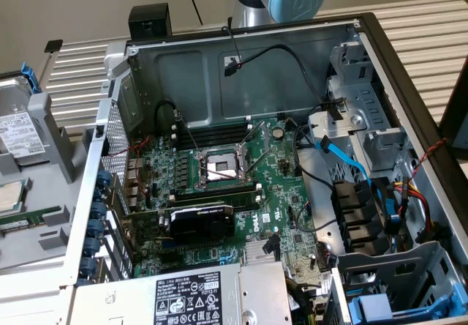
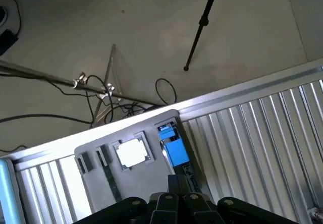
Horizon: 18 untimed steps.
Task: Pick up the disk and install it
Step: 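Pick up the disk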
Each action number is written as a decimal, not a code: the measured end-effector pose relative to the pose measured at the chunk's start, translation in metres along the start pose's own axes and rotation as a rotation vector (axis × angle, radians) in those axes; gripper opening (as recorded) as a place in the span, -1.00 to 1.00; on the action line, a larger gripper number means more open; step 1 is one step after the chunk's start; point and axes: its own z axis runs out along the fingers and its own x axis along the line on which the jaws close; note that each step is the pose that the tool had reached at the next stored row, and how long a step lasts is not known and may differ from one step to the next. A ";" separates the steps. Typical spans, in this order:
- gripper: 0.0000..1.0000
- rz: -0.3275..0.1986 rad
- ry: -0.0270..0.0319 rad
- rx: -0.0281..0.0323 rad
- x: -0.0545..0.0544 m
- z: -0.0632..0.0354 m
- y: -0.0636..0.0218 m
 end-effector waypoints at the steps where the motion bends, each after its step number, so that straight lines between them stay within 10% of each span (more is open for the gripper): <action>1: -0.79 -0.019 0.0000 0.0023 0.000 0.0001 0.0001; 9: -0.79 -0.146 -0.0054 0.0363 0.000 0.0009 0.0000; 18: -0.79 -0.303 -0.0269 0.0364 0.000 0.0033 0.0000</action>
